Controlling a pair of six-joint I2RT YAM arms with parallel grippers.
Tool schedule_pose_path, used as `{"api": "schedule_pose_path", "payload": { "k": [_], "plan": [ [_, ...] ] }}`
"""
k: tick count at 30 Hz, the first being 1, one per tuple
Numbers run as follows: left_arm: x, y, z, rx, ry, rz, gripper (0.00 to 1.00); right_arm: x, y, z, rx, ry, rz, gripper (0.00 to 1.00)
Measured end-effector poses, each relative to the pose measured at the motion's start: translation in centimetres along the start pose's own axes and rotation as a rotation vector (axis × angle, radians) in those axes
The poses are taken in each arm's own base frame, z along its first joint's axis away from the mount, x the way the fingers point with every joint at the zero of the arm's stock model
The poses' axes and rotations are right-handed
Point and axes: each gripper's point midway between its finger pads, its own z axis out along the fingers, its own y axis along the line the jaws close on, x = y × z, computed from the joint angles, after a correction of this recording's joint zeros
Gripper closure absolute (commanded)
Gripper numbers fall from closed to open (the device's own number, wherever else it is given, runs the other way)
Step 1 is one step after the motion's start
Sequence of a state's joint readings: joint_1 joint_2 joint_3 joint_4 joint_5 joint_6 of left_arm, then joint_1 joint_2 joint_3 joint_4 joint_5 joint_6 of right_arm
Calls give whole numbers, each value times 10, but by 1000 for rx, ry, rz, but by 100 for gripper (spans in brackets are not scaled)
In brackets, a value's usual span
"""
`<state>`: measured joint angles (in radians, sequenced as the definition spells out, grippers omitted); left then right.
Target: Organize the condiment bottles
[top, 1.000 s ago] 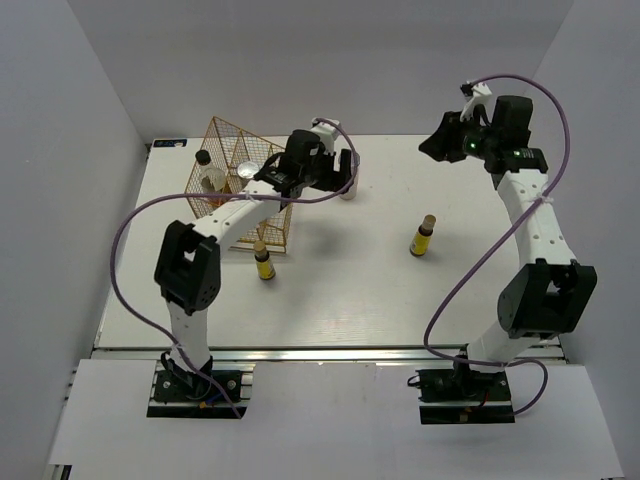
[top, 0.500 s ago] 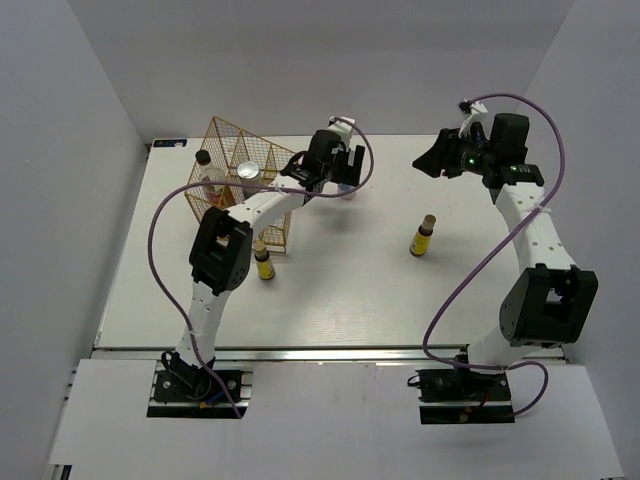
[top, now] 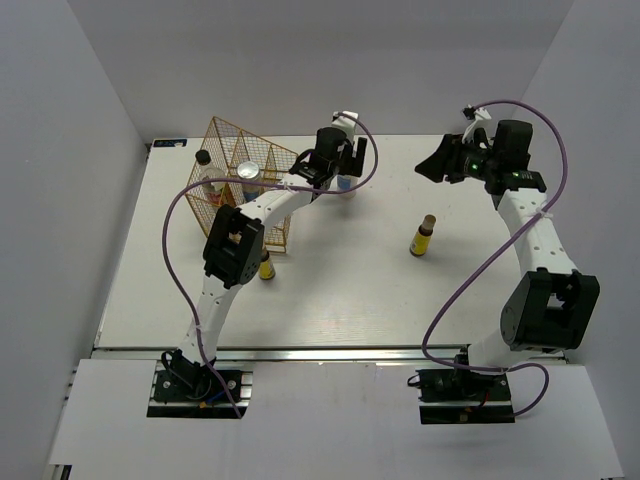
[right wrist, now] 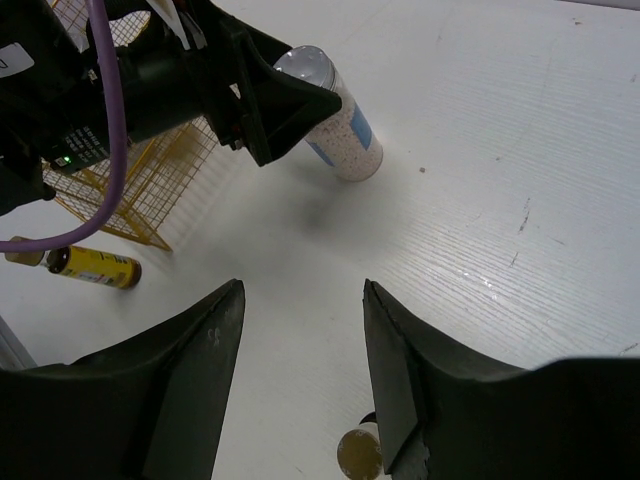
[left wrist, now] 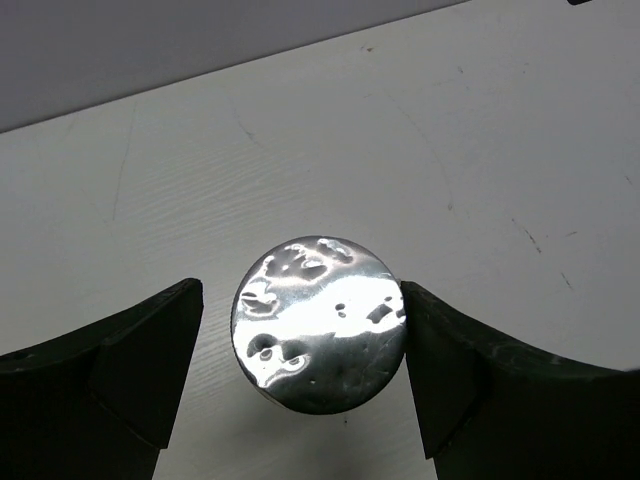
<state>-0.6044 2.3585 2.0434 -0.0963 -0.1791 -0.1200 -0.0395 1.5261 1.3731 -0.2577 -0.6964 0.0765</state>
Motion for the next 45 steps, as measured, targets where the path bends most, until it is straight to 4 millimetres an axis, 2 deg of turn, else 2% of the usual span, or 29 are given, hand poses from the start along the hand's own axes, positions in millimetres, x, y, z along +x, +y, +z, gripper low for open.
{"api": "schedule_pose_path", "payload": {
  "k": [5,9,12,13,19,22,23,29,33,37,41,45],
  "plan": [
    [-7,-1,1,-2,-28,-13,27,2,0,-3,4,-1,1,43],
    [-8,-3,3,5,-46,-21,33,2,0,-3,4,-2,2,43],
    [-8,-4,3,12,-56,-26,48,2,0,-3,5,-2,2,44],
    [-8,-4,4,14,-58,-27,60,2,0,-3,5,-2,2,44],
    [-8,-5,0,24,-67,-31,89,1,2,-5,5,-4,-1,44],
    [-7,-5,-5,31,-63,-30,95,0,4,-7,4,-9,-6,44],
    [-6,-6,-8,35,-59,-29,100,0,5,-8,4,-10,-7,44],
    [-3,-9,-31,75,-17,-23,100,0,7,-10,4,-12,-9,44],
    [-20,-15,-57,122,-16,-24,100,0,7,-10,4,-12,-8,45],
    [-62,-20,-95,171,-76,-33,100,1,7,-10,3,-12,-5,45],
    [-104,-18,-148,192,-145,-38,100,1,7,-10,1,-8,-3,46],
    [-132,-7,-203,174,-199,-34,100,2,8,-10,1,-4,0,48]
  ]
}}
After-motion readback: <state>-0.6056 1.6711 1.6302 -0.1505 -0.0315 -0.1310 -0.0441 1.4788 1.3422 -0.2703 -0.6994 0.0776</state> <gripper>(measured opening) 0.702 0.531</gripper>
